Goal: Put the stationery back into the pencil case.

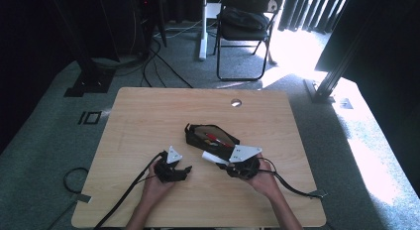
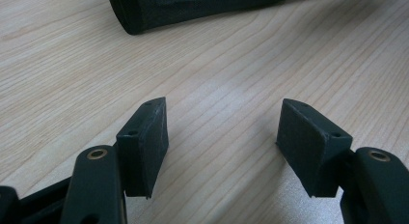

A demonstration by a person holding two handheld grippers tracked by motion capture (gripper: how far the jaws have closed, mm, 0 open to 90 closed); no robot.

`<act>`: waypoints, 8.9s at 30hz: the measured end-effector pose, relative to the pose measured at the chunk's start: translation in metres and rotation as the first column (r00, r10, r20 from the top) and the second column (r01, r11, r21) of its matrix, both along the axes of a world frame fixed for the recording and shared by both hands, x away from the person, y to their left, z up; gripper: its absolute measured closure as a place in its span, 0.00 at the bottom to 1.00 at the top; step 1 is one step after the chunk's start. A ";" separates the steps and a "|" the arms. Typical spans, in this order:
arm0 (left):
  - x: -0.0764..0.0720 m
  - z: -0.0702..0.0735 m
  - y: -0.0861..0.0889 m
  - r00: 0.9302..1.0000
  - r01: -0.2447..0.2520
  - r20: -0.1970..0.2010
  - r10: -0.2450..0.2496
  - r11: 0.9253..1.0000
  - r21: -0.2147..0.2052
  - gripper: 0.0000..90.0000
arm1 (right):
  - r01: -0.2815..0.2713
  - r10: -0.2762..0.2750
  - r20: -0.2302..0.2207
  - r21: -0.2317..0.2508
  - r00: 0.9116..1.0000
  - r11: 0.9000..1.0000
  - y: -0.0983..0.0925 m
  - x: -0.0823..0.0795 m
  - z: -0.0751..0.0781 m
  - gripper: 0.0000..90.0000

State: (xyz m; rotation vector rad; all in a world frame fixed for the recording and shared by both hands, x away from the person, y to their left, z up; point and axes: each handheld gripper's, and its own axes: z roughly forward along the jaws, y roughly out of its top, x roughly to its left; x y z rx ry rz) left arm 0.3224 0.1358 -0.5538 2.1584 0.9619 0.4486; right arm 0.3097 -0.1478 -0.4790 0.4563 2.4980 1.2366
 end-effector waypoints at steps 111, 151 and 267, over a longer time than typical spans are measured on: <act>0.000 0.000 0.000 1.000 -0.004 0.001 0.004 1.000 -0.002 0.40 | 0.091 -0.091 0.002 0.013 0.996 0.996 -0.010 0.057 0.017 0.79; 0.000 0.000 0.000 1.000 -0.004 0.002 0.004 1.000 -0.002 0.40 | 0.095 -0.094 -0.031 0.013 0.995 0.995 -0.005 0.075 0.005 0.79; 0.000 0.000 0.000 1.000 -0.004 0.001 0.004 1.000 0.000 0.40 | 0.127 -0.128 -0.130 -0.020 0.983 0.992 0.005 0.101 -0.009 0.60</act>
